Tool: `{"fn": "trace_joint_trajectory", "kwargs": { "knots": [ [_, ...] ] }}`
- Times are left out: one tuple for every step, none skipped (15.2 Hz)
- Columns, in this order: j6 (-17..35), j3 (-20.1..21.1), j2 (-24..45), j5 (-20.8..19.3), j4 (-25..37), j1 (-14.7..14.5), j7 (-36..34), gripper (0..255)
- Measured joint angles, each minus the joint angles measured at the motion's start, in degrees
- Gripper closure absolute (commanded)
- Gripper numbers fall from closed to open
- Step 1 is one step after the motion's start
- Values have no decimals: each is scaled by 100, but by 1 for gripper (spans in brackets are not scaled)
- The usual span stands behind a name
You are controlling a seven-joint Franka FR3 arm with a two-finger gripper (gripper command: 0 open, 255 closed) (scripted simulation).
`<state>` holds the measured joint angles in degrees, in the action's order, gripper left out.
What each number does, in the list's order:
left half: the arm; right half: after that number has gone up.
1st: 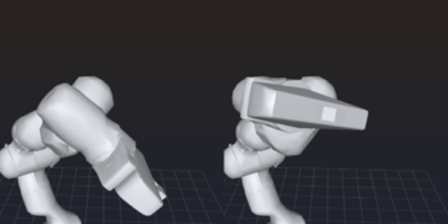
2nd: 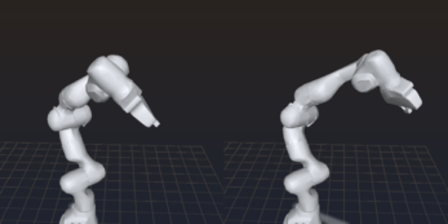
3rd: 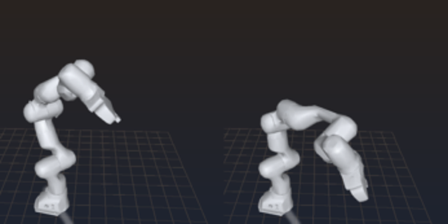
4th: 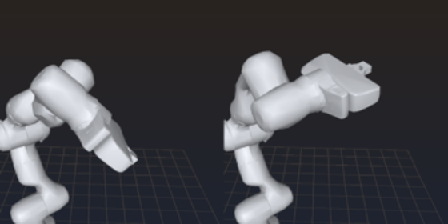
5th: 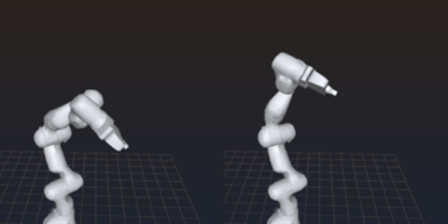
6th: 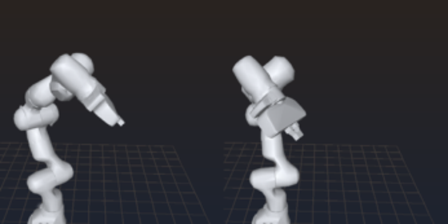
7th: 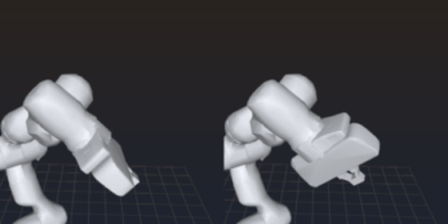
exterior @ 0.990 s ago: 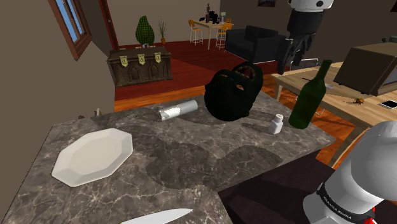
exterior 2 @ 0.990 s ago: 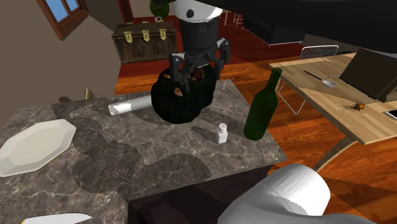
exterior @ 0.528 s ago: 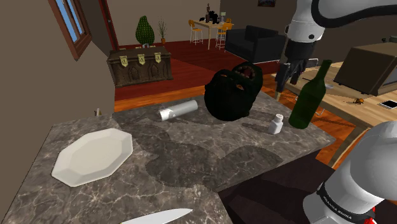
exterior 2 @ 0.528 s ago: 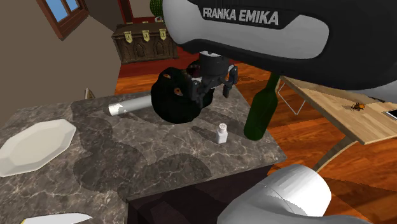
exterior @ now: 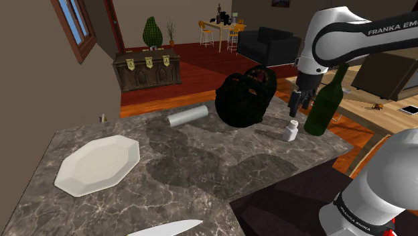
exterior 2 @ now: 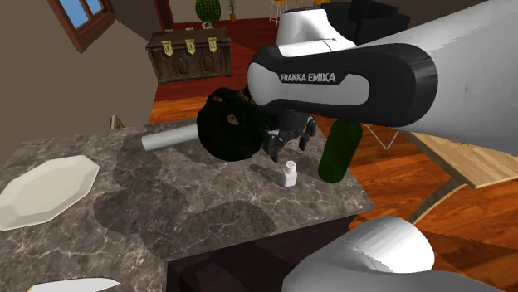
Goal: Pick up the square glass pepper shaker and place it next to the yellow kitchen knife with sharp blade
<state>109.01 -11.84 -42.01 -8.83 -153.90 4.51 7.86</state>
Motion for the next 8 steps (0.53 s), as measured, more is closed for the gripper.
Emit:
{"fn": "trace_joint_trajectory", "kwargs": {
  "knots": [
    [154, -73, 59, -26, -131, 22, 55, 0],
    [329, -180, 220, -62, -186, 46, 142, 0],
    [494, -284, 346, -100, -263, 77, 232, 0],
    [614, -369, 435, -129, -333, 104, 308, 0],
    [735, -428, 510, -154, -399, 123, 356, 0],
    [870, -470, 588, -173, -467, 132, 382, 0],
    [985, -498, 642, -190, -532, 140, 395, 0],
    [1104, -523, 700, -205, -595, 145, 404, 0]
  ]
}}
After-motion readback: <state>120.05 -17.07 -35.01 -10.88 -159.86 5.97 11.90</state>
